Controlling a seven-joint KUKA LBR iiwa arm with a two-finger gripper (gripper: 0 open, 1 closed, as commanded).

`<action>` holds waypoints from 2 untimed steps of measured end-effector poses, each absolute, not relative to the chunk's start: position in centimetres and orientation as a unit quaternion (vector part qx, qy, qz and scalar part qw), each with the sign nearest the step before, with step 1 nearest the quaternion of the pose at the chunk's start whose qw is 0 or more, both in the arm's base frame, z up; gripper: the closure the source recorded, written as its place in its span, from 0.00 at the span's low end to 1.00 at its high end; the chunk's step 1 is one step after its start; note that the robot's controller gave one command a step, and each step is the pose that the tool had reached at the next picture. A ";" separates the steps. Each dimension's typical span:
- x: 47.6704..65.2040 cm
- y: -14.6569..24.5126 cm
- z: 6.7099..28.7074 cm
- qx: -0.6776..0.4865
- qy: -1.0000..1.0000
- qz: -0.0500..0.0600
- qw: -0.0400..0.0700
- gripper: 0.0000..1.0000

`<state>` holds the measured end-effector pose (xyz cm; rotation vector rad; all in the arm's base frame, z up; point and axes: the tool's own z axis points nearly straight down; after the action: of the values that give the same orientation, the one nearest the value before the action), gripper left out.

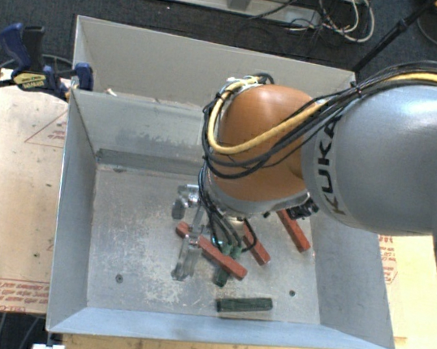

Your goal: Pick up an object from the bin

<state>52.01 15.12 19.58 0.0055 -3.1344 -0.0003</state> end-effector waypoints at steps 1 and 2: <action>51.0 9.2 16.1 -0.036 -0.999 0.001 0.002 0.00; 56.7 2.5 6.7 -0.087 -0.996 0.000 0.001 0.00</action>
Offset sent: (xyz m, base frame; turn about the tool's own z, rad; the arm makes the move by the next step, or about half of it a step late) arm -0.0098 -0.0564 -0.0321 0.0688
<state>56.73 2.47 6.71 -0.2726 -3.1272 -0.0012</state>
